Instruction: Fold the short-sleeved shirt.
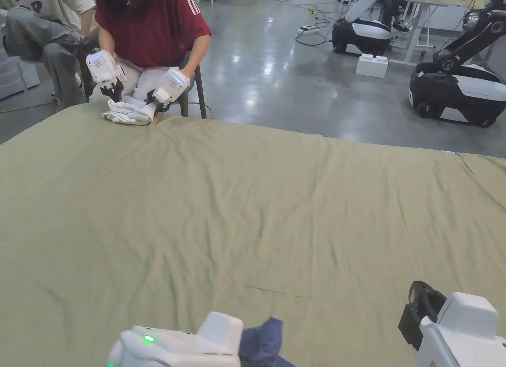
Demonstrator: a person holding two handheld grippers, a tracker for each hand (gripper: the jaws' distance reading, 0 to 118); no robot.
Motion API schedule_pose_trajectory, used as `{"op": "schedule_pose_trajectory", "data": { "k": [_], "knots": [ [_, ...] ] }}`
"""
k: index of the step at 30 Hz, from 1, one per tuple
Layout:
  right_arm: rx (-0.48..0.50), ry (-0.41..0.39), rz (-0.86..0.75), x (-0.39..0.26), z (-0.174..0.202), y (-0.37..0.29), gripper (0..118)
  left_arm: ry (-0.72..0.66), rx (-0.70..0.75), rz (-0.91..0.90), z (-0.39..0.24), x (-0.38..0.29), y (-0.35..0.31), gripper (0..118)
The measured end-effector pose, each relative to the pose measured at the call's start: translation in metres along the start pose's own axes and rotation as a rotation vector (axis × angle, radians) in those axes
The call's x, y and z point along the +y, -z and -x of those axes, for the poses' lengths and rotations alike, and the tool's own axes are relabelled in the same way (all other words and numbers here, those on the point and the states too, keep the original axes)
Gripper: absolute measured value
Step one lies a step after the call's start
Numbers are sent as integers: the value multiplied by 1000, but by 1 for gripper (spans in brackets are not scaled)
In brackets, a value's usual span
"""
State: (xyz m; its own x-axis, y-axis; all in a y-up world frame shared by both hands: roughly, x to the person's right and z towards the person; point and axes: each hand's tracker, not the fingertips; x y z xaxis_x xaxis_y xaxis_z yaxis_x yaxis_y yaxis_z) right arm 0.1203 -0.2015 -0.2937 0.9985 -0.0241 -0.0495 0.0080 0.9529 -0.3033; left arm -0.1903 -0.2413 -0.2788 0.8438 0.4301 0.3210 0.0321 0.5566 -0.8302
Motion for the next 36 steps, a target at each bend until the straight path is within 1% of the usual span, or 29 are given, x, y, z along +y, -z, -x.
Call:
{"op": "schedule_pose_trajectory", "data": {
  "k": [4, 7, 11, 13, 14, 15, 16, 17, 18, 19, 22, 23, 25, 26, 27, 29, 32, 33, 35, 36],
  "knots": [
    [-7, 3, 4, -1, -3, -2, 0, -32, -44, 32, -18, -6, 35, 11],
    [-14, 0, 8, -2, -5, -4, 0, -8, -62, 40, -33, -9, 54, 11],
    [-18, 1, 12, -3, -8, -4, 0, 11, -3, 84, -38, -16, 80, 12],
    [-22, 1, 11, -3, -8, -5, 0, -17, 23, 91, -38, -20, 92, 13],
    [-22, 2, 11, -3, -9, -5, 0, -27, 19, 90, -37, -21, 95, 17],
    [-22, 1, 13, -4, -9, -6, 0, -46, 17, 91, -37, -21, 97, 26],
    [-22, 0, 14, -4, -9, -6, 0, -68, -8, 88, -37, -22, 96, 36],
    [-22, 0, 15, -4, -10, -6, 0, -82, -45, 79, -37, -22, 94, 49],
    [-23, 0, 16, -4, -11, -6, 0, -91, -76, 67, -36, -20, 89, 68],
    [-23, 0, 16, -4, -12, -6, 0, -91, -94, 48, -35, -17, 84, 73],
    [-18, -6, 20, -4, -14, -6, 0, -99, -147, -31, -33, -8, 63, 70],
    [-22, -5, 21, -3, -14, -6, 0, -114, -155, -43, -29, -6, 58, 65],
    [-18, -2, 18, -3, -16, -6, 0, -135, -152, -63, -21, -3, 49, 31],
    [-19, -5, 21, -3, -16, -5, 0, -142, -129, -70, -16, -2, 48, 18],
    [-19, -5, 21, -3, -16, -5, 0, -141, -78, -71, -11, -3, 47, 13],
    [-19, -1, 19, -4, -16, -5, 0, -126, 0, -49, -3, -8, 52, 12],
    [-14, 2, 24, -5, -15, -4, 0, -161, -38, 40, 5, -21, 77, 5],
    [-15, 1, 26, -6, -15, -4, 0, -175, -23, 49, 6, -24, 84, 4],
    [-16, 3, 25, -7, -14, -4, 0, -181, -45, 67, 4, -31, 103, 3],
    [-17, 4, 26, -7, -14, -4, 0, -199, -95, 69, 1, -36, 115, 3]
  ]
}}
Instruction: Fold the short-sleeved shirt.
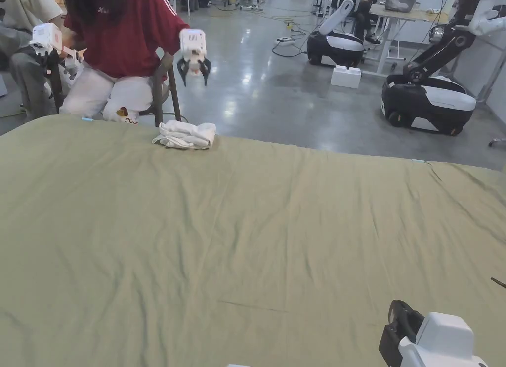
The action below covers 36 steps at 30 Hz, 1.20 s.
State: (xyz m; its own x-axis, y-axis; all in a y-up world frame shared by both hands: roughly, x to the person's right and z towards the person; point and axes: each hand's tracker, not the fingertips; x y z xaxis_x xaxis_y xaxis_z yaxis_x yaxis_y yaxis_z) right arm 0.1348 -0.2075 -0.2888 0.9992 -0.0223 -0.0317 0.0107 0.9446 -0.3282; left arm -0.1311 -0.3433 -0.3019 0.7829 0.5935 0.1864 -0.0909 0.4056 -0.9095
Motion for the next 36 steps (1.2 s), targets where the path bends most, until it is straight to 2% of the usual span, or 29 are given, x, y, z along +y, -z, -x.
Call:
{"op": "schedule_pose_trajectory", "data": {
  "k": [2, 7, 13, 17, 24, 29, 32, 36],
  "knots": [
    [-1, 4, 3, -1, -1, 0, 0, -17, -40, 13, -1, -5, 20, 2],
    [-7, 4, 10, -3, -3, -1, 0, -28, -35, -26, 5, -17, 40, 1],
    [-7, -4, -5, 2, -2, -3, 0, 31, -27, -39, -2, -5, 10, 1],
    [-1, -9, -26, 9, 4, -2, 0, 74, -11, -221, -5, 25, -33, 1],
    [-2, -40, -114, 26, 28, 1, 0, 304, 378, -682, -17, 69, -121, 1],
    [-26, -48, -214, 40, 43, -1, 0, 361, 642, -949, -23, 79, -168, 1],
    [-34, -39, -263, 46, 47, -4, 0, 362, 714, -1030, -22, 79, -187, 1],
    [-43, -38, -306, 51, 47, -8, 0, 348, 730, -1053, -14, 77, -205, 1]
  ]
}}
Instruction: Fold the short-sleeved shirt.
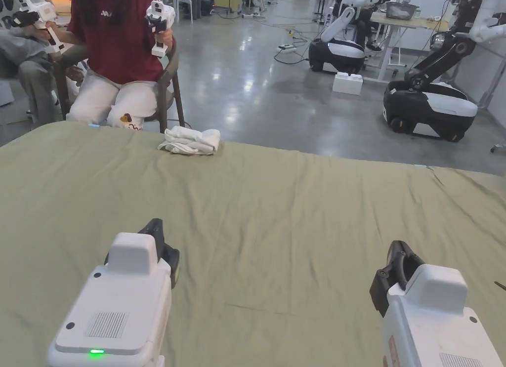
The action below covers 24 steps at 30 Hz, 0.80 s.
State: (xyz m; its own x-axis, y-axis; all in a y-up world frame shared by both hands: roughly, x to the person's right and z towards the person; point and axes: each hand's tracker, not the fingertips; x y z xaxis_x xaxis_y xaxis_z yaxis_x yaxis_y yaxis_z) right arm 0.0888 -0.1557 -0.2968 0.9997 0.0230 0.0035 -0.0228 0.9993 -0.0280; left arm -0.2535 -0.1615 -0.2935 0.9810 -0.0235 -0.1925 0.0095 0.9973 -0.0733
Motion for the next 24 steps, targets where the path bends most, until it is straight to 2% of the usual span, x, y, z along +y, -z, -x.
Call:
{"op": "schedule_pose_trajectory", "data": {
  "k": [7, 12, 17, 20, 24],
  "knots": [
    [33, -3, 59, -8, 2, -14, 0, 7, 0, 20, 21, -7, -8, 1],
    [111, 1, 226, -50, 21, -39, 0, 10, 0, 79, 30, -27, -14, 1],
    [191, -61, 383, -111, 45, -67, 0, 1, 8, 128, 40, -48, -23, 1],
    [194, -105, 465, -149, 52, -79, 0, -6, 8, 159, 46, -58, -29, 1],
    [149, -101, 543, -189, 46, -80, 0, -58, -28, 254, 51, -77, -34, 1]
  ]
}}
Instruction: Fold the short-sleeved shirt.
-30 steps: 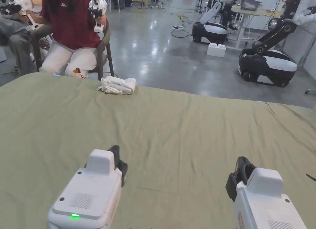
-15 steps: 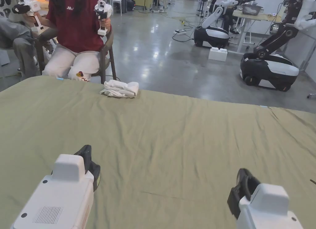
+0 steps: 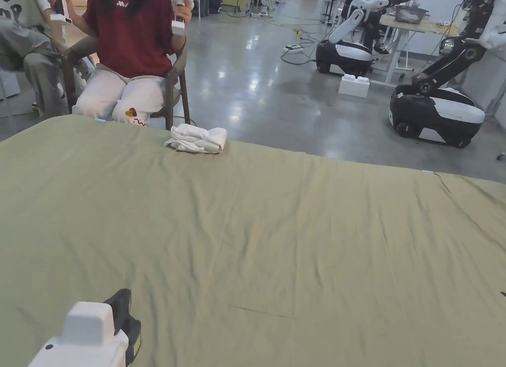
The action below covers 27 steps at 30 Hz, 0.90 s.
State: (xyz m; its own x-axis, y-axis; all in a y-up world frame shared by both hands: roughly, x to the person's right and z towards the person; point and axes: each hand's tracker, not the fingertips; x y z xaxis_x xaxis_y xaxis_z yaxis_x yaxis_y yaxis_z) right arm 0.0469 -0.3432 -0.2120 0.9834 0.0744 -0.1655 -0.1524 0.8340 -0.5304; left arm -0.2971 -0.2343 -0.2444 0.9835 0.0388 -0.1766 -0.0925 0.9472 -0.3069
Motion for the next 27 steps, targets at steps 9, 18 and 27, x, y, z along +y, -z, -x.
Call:
{"op": "schedule_pose_trajectory", "data": {
  "k": [9, 18, 27],
  "knots": [
    [-16, -14, 64, -26, -10, 19, 0, -294, -488, 538, -3, -79, 42, 56],
    [5, 7, 71, -21, -13, 15, 0, -481, -784, 807, -7, -123, 108, 96],
    [16, 23, 76, -22, -18, 17, 0, -625, -1008, 886, -37, -153, 130, 90]
  ]
}}
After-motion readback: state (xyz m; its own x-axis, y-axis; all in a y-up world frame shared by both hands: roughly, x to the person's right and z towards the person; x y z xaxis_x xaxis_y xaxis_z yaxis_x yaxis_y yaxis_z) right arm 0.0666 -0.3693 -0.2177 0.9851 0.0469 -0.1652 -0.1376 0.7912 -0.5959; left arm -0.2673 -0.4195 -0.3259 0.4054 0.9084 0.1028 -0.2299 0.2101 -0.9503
